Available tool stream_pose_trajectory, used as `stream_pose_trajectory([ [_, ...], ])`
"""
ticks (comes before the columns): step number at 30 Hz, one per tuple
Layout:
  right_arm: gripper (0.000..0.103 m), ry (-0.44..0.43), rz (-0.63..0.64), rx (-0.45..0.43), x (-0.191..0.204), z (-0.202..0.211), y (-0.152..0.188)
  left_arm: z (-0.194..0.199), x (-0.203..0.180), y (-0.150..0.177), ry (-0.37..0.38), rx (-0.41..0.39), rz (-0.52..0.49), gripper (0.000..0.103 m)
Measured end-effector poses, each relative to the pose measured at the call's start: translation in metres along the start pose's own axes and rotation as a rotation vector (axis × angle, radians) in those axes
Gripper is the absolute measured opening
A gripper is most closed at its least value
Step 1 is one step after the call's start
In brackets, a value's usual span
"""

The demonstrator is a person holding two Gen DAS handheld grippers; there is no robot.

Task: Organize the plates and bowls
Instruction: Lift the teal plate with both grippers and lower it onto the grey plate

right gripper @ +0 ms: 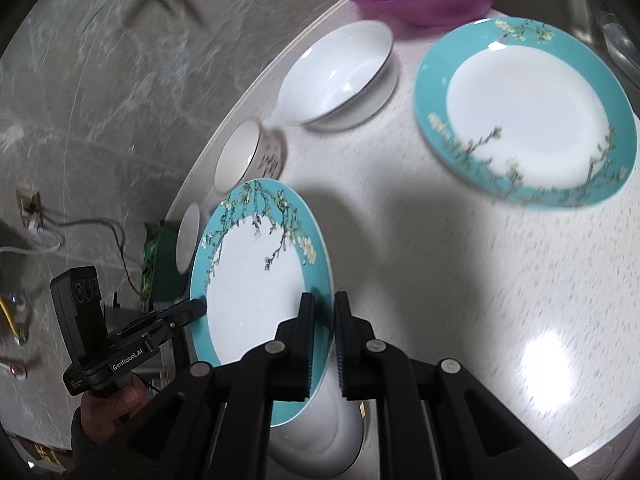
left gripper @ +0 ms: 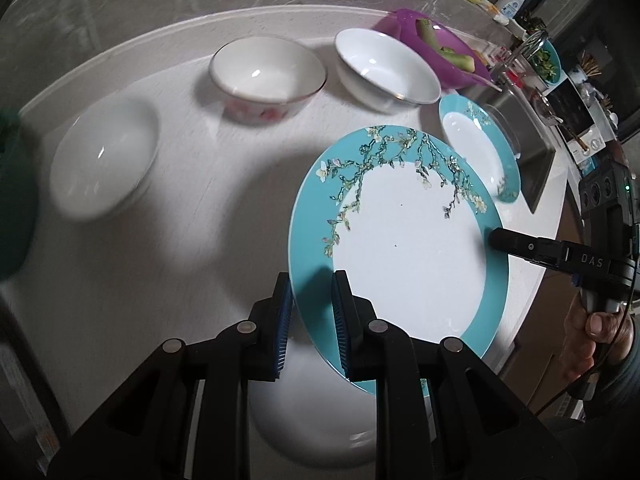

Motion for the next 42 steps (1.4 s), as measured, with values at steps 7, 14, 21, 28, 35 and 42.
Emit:
stream_pose_trajectory([
  [7, 0.012, 0.001, 0.024, 0.052, 0.017, -0.012, 0.036, 0.017, 0.028, 0.06, -0.011, 0.01, 0.028, 0.018],
  [14, 0.012, 0.009, 0.043, 0.078, 0.024, -0.013, 0.066, 0.025, 0.04, 0.101, -0.004, 0.014, 0.04, 0.018],
  [21, 0.012, 0.048, 0.064, 0.092, 0.019, -0.021, 0.089, 0.018, 0.044, 0.133, -0.021, 0.024, 0.031, 0.018],
  [28, 0.013, 0.087, 0.077, 0.094, 0.012, -0.032, 0.101, 0.0, 0.043, 0.148, -0.039, 0.032, 0.007, 0.018],
  [35, 0.014, 0.127, 0.085, 0.088, 0.002, -0.041, 0.106, -0.019, 0.041, 0.151, -0.044, 0.042, -0.01, 0.018],
  [42, 0.015, 0.159, 0.124, 0.066, 0.0, -0.042, 0.102, -0.027, 0.037, 0.147, -0.056, 0.03, -0.035, 0.018],
])
Point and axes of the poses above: each gripper's, at about its wrist camera, not at the fingertips, and z roughly against the way its jaws point, x to its left, y to its underside, the point moved 9 cm from there along -z, roughly the way its jaws point, and after that the axes turned 6 degrees about z, right-handed, at the moved point
